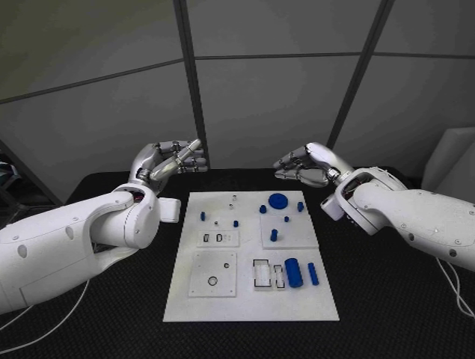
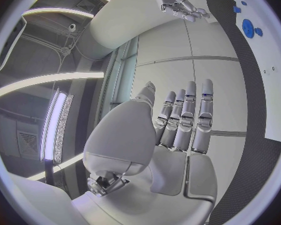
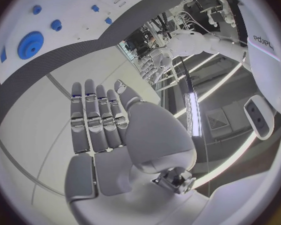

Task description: Assemble the parts on the task board

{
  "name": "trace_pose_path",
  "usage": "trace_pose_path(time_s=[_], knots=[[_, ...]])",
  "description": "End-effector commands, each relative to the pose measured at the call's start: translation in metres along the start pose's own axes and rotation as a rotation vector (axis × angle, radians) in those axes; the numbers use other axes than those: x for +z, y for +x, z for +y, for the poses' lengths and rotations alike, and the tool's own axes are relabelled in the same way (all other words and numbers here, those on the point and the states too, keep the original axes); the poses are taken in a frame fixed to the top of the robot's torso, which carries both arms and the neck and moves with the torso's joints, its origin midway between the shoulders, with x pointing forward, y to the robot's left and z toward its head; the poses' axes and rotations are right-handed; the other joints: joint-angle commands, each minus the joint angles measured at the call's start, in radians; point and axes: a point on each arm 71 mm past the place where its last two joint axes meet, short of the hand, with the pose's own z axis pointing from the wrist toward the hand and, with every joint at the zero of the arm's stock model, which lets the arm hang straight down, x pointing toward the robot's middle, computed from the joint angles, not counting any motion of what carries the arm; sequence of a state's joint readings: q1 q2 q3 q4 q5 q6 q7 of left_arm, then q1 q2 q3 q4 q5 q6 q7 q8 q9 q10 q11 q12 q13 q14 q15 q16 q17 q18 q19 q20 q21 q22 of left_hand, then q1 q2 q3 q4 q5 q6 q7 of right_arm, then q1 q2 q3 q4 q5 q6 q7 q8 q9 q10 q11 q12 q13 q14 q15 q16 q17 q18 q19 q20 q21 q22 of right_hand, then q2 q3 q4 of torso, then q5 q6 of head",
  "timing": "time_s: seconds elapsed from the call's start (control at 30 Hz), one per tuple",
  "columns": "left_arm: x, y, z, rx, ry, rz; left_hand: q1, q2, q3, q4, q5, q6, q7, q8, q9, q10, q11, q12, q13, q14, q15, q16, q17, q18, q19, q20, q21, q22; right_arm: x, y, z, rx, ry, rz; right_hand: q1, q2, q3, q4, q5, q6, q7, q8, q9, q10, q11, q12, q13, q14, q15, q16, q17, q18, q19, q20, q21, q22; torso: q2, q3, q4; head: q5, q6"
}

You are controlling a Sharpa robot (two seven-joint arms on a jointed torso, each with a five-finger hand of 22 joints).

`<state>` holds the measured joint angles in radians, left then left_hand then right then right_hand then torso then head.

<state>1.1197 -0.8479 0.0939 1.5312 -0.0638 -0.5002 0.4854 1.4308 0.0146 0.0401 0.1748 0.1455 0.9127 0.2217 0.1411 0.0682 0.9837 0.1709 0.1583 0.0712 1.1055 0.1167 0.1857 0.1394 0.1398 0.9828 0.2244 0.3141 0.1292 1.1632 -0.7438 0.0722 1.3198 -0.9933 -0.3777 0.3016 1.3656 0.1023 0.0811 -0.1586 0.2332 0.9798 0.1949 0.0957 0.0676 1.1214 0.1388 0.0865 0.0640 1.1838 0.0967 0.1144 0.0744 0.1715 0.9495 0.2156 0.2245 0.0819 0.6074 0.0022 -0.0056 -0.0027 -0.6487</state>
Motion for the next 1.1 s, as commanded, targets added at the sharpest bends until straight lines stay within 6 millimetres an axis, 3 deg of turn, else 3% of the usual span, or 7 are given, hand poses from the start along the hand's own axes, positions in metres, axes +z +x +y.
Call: trace_pose_path(time_s=[0.03,0.2,0.43,0.5,0.7,0.93,1.1], knots=[[-0.006,0.008,-0.005,-0.007,-0.001,0.083,0.006,0.007,-0.001,-0.011,-0.002,0.021,-0.006,0.001,-0.001,0.034,-0.011,0.002,0.002,0.037,-0.012,0.005,0.017,0.045,0.031,-0.014,0.011,0.003,0.003,-0.001,0.008,-0.227,-0.026,0.064,-0.014,-0.038,0.049,-0.022,0.01,0.075,-0.02,-0.004,0.001,0.106,-0.031,-0.019,0.002,0.144,-0.045,0.029,0.026,0.014,0.132,-0.054,0.065,0.02,0.036,-0.0034,0.0144,-0.01,0.009],[-0.016,0.012,-0.011,-0.01,-0.001,0.115,0.012,0.006,0.0,-0.016,-0.003,0.039,-0.012,-0.007,-0.002,0.064,-0.02,-0.006,0.002,0.083,-0.026,0.014,0.045,0.044,0.068,-0.03,0.027,0.009,0.008,-0.004,0.018,-0.37,-0.024,0.111,-0.023,-0.069,0.05,-0.027,-0.008,0.067,-0.021,-0.025,-0.002,0.094,-0.037,-0.026,0.0,0.244,-0.071,0.072,0.061,0.014,0.227,-0.089,0.139,0.055,0.066,-0.008,0.0269,-0.025,0.02],[-0.024,0.02,-0.015,-0.021,-0.004,0.144,0.012,0.004,0.0,-0.019,-0.003,0.046,-0.008,-0.021,-0.003,0.073,-0.015,-0.023,0.002,0.037,-0.014,-0.021,0.05,0.039,0.036,-0.022,0.004,-0.002,0.015,-0.002,0.025,-0.573,0.005,0.163,-0.038,-0.106,0.06,-0.026,0.009,0.074,-0.029,-0.03,0.0,0.099,-0.053,-0.025,0.002,0.332,-0.097,0.259,0.183,0.011,0.326,-0.138,0.268,0.124,0.102,-0.014,0.0485,-0.048,0.035],[-0.025,0.022,-0.015,-0.024,-0.004,0.151,0.012,0.004,0.0,-0.019,-0.003,0.046,-0.008,-0.021,-0.003,0.074,-0.015,-0.023,0.002,0.037,-0.014,-0.021,0.05,0.039,0.036,-0.022,0.004,-0.002,0.016,-0.001,0.026,-0.609,0.019,0.177,-0.047,-0.112,0.072,-0.017,-0.002,0.066,-0.039,-0.032,-0.001,0.091,-0.049,-0.025,0.001,0.328,-0.104,0.371,0.247,0.008,0.345,-0.141,0.314,0.151,0.109,-0.0153,0.0545,-0.053,0.036],[-0.025,0.027,-0.014,-0.032,-0.008,0.164,0.012,0.004,0.0,-0.019,-0.003,0.046,-0.008,-0.021,-0.003,0.074,-0.014,-0.024,0.002,0.035,-0.013,-0.022,0.05,0.039,0.035,-0.021,0.003,-0.003,0.02,0.004,0.026,-0.69,0.052,0.219,-0.055,-0.14,0.09,0.002,-0.01,0.029,-0.034,-0.032,-0.001,0.012,-0.042,-0.022,0.002,0.317,-0.093,0.531,0.352,0.007,0.332,-0.134,0.405,0.21,0.129,-0.0177,0.0677,-0.067,0.033],[-0.026,0.03,-0.013,-0.037,-0.011,0.172,0.012,0.004,0.0,-0.019,-0.003,0.046,-0.008,-0.021,-0.003,0.074,-0.014,-0.024,0.002,0.035,-0.013,-0.022,0.05,0.039,0.035,-0.021,0.003,-0.003,0.021,0.007,0.024,-0.737,0.086,0.255,-0.048,-0.152,0.093,0.023,-0.014,0.023,-0.037,-0.031,0.0,-0.008,-0.042,-0.024,0.003,0.319,-0.089,0.726,0.544,0.009,0.31,-0.128,0.485,0.266,0.141,-0.0201,0.0718,-0.073,0.032],[-0.027,0.031,-0.014,-0.039,-0.013,0.176,0.01,0.004,0.0,-0.018,-0.003,0.047,-0.008,-0.022,-0.003,0.075,-0.014,-0.025,0.002,0.035,-0.013,-0.023,0.051,0.039,0.034,-0.02,0.002,-0.004,0.022,0.008,0.022,-0.758,0.107,0.271,-0.04,-0.157,0.095,0.038,-0.014,0.019,-0.038,-0.031,0.0,-0.014,-0.041,-0.023,0.003,0.314,-0.087,0.84,0.658,-0.003,0.314,-0.124,0.6,0.39,0.148,-0.0201,0.0747,-0.076,0.033]])
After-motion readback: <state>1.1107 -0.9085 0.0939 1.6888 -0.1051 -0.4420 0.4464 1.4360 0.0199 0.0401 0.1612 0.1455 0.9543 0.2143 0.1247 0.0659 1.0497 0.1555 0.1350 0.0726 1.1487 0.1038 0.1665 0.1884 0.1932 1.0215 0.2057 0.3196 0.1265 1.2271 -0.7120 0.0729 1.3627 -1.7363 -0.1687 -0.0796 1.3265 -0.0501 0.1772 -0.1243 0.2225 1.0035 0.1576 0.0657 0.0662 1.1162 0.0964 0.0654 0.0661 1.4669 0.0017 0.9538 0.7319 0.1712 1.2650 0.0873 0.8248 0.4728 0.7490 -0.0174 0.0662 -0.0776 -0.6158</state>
